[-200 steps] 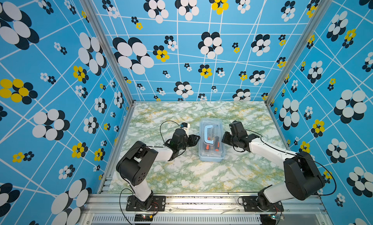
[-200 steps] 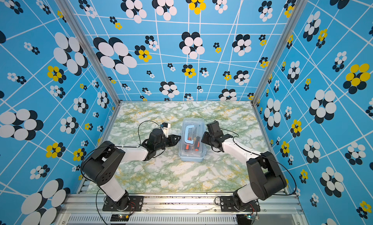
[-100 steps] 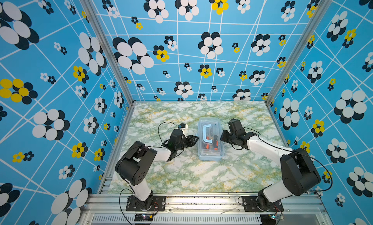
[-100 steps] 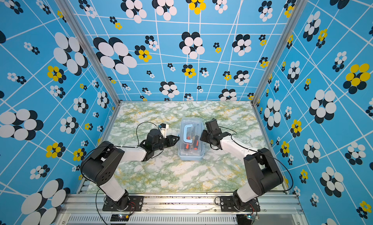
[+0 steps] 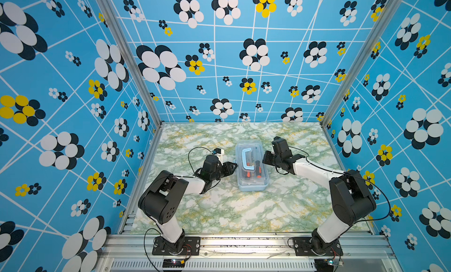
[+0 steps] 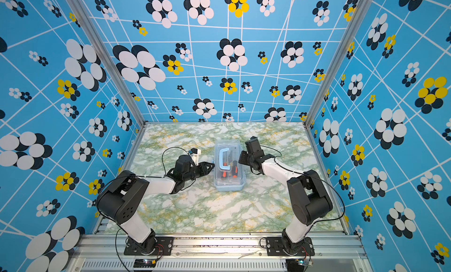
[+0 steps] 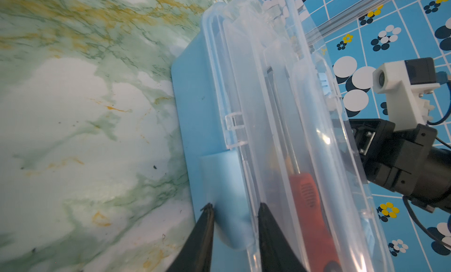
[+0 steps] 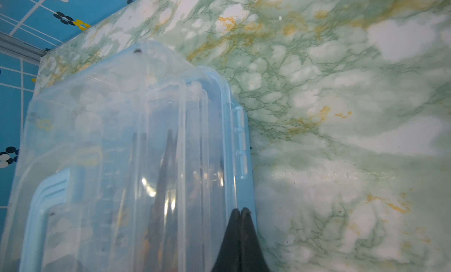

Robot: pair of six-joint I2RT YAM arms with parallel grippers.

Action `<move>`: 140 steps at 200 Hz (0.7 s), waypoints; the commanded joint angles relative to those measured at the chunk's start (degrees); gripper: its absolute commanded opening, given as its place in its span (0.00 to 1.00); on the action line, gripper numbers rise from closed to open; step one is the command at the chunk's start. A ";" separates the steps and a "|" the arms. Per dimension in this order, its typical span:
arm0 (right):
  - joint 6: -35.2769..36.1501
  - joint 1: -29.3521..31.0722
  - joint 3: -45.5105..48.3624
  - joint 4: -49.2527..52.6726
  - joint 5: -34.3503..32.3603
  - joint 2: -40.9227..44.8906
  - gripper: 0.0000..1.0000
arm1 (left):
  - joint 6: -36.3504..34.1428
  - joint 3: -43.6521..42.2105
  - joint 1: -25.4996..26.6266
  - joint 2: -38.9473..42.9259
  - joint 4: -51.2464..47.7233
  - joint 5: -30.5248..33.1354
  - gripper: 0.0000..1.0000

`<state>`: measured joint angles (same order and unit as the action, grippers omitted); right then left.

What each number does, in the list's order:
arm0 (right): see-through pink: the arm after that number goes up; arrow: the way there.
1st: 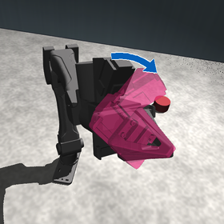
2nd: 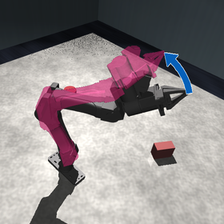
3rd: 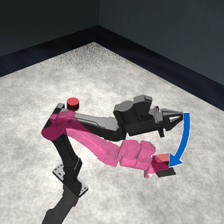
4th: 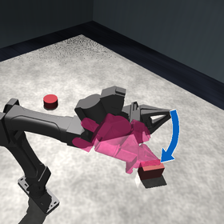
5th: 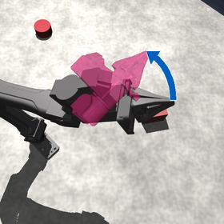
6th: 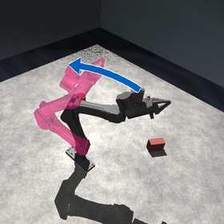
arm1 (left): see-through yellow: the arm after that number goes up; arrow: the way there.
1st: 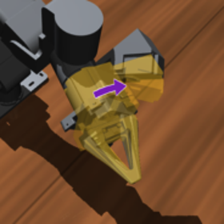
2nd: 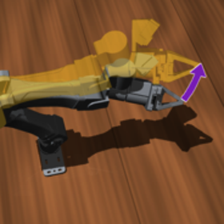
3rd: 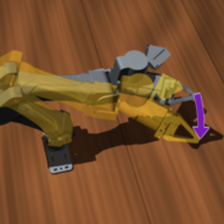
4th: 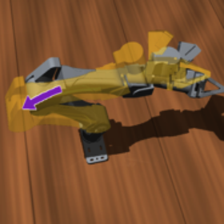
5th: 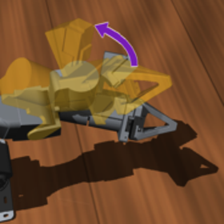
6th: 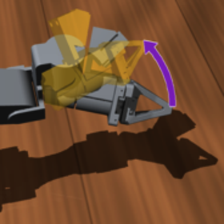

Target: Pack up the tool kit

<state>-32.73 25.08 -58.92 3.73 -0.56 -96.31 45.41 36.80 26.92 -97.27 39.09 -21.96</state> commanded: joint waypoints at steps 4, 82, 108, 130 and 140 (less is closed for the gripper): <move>1.22 1.84 0.24 1.46 2.39 -2.74 0.00 | -0.57 -0.85 -1.75 1.28 -2.18 -1.15 0.33; 0.86 1.83 0.64 1.80 2.56 -2.75 0.00 | 2.34 -0.87 -4.06 -2.18 1.79 -3.55 0.32; 1.00 1.75 0.21 2.33 2.56 -3.13 0.00 | 2.66 0.15 -3.90 -3.76 2.12 -4.86 0.31; 0.65 1.81 0.07 2.26 2.58 -3.27 0.00 | 3.37 0.95 -3.91 -4.81 2.91 -5.98 0.28; 0.46 1.74 0.05 2.24 2.67 -3.35 0.00 | 3.41 1.00 -3.96 -4.85 2.76 -5.92 0.24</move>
<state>-32.75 25.32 -58.98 2.94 -0.49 -96.62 48.18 36.82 23.27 -100.86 40.71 -26.15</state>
